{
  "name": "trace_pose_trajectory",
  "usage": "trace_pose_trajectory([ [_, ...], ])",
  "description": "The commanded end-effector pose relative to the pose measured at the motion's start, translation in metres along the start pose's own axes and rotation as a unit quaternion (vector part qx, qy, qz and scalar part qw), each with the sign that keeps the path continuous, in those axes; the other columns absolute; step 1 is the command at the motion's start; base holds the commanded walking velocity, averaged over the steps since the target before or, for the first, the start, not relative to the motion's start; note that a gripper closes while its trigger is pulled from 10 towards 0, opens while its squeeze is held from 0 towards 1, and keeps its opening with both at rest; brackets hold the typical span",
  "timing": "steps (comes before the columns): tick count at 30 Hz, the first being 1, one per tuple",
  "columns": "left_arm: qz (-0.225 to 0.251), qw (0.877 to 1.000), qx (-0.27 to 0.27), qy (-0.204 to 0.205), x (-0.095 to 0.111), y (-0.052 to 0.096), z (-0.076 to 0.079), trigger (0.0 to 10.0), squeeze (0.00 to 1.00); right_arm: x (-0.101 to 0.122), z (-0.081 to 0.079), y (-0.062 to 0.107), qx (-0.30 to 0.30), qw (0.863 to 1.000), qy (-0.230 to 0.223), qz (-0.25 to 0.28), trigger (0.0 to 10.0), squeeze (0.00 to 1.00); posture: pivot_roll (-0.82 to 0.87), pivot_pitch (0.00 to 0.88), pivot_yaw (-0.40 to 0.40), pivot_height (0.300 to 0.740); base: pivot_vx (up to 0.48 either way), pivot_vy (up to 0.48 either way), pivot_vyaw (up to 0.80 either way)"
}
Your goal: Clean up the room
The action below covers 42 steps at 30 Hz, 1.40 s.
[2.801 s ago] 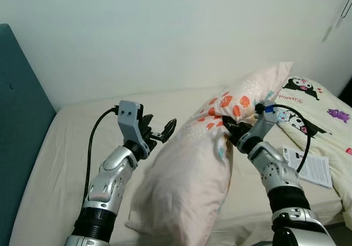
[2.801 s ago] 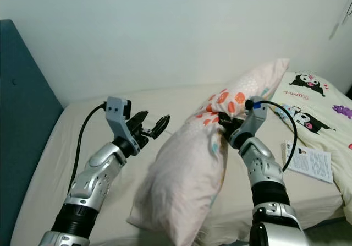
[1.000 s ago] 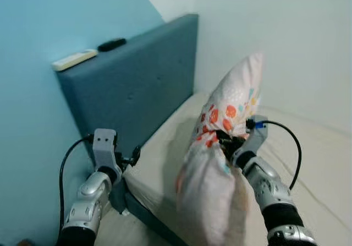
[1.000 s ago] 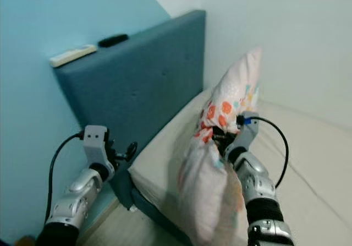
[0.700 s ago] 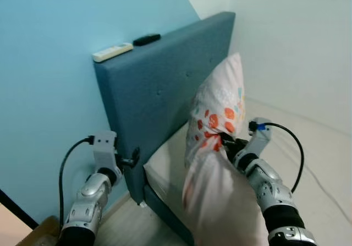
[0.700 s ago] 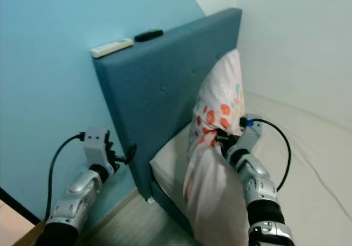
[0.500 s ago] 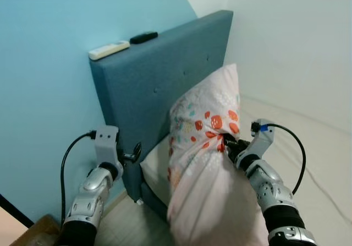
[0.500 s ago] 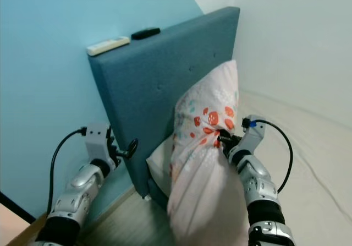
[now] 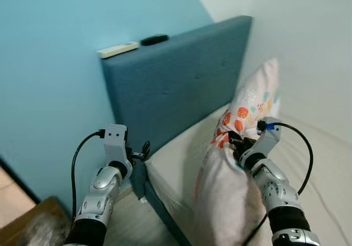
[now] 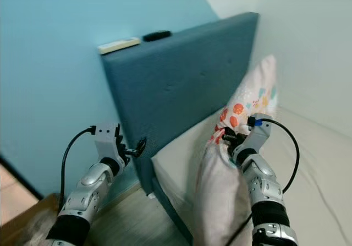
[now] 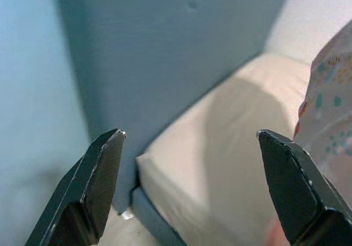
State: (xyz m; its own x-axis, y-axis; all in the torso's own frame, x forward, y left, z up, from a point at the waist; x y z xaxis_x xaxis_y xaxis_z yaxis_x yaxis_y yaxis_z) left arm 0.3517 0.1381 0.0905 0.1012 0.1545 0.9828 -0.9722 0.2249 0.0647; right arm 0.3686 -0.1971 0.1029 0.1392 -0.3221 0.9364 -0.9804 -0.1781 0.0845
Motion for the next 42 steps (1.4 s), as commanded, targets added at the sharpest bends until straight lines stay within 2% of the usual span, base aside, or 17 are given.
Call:
trace_pose_trajectory([
  [1,-0.009,1.0,0.009,0.0,-0.005,0.002,-0.006,10.0,0.0,0.02,-0.012,-0.005,0.026,0.999,0.013,0.043,10.0,0.0,-0.08,0.0,-0.033,0.74,0.0,0.0,0.73],
  [10,-0.007,1.0,0.005,0.005,-0.005,0.0,-0.002,10.0,0.0,0.02,-0.01,-0.003,0.019,0.999,0.015,0.042,10.0,0.0,-0.09,0.0,-0.032,0.74,0.0,0.0,0.73],
  [15,-0.002,1.0,-0.005,0.014,-0.004,0.0,0.002,10.0,0.0,0.017,0.003,-0.004,-0.025,0.999,0.019,0.032,10.0,0.0,-0.09,0.0,-0.034,0.74,0.0,0.0,0.72],
  [19,0.0,1.0,-0.007,0.018,-0.004,-0.001,0.004,10.0,0.0,0.017,0.01,-0.004,-0.049,0.998,0.014,0.029,10.0,0.0,-0.09,0.0,-0.037,0.74,0.0,0.0,0.0],
  [25,0.004,1.0,-0.011,0.016,-0.003,-0.001,0.005,10.0,0.0,0.017,0.01,-0.004,-0.05,0.998,0.013,0.028,10.0,0.0,-0.09,0.0,-0.04,0.74,0.0,0.0,0.0],
  [42,0.004,1.0,-0.013,0.02,-0.005,0.0,0.007,10.0,0.0,0.016,0.006,-0.004,-0.045,0.999,0.012,0.028,10.0,0.0,-0.1,0.0,-0.044,0.74,0.343,0.0,0.0],
])
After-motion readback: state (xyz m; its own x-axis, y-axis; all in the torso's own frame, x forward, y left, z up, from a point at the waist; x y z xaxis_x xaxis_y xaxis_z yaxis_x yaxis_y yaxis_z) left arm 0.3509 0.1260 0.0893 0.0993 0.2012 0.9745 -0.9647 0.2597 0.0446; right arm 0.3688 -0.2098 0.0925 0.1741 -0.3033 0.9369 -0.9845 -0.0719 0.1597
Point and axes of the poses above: a point about 5 cm out from each wrist's last joint towards the gripper, its own y axis pointing back from the gripper into the wrist, its own x axis along the axis of the wrist's last joint, z = x × y, the point moved 3 cm from there along -y, pointing out of the wrist towards the gripper, and after that the axes turned 2 degrees about y, right-handed, at the moved point
